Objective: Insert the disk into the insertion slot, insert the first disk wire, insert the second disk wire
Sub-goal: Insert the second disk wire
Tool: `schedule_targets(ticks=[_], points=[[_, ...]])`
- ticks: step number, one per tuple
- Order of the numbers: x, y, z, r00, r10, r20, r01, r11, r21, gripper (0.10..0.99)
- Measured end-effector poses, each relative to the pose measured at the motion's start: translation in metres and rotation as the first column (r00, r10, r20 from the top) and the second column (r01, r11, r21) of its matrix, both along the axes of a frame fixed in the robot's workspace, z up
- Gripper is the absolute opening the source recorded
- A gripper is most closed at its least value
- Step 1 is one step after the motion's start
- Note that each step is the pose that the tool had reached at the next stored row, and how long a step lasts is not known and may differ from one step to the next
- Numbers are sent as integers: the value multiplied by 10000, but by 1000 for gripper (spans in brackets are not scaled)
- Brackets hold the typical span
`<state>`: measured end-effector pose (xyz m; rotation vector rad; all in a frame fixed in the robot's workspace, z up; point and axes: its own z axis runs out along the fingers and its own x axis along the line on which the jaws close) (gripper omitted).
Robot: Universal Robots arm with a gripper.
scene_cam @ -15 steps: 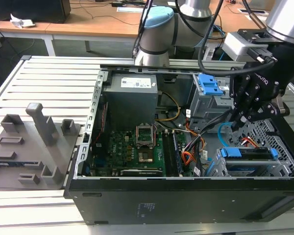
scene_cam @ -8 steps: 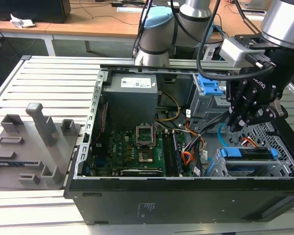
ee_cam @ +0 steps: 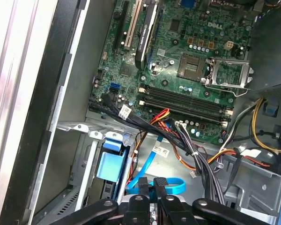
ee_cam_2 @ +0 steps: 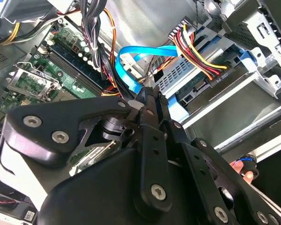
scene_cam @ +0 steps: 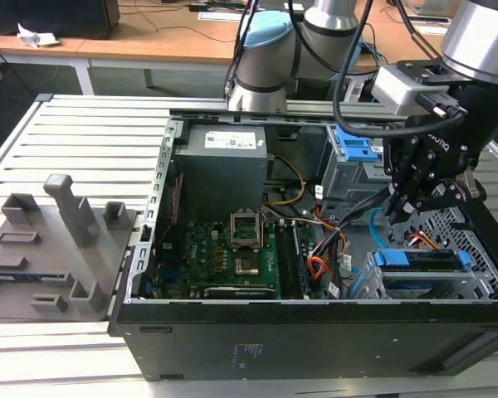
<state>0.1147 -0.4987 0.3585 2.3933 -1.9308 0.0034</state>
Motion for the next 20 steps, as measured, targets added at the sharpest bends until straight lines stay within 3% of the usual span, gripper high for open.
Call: schedule_targets(ticks=[6,11,14,20], points=[[2,0,0,10000,0,0,0,10000,0,161],[146,0,-3,10000,0,-40,0,10000,1,161],[165,-1,-7,10000,-14,-45,14,10000,1,161],[179,-4,-28,9970,-777,-49,777,9970,-1,161]])
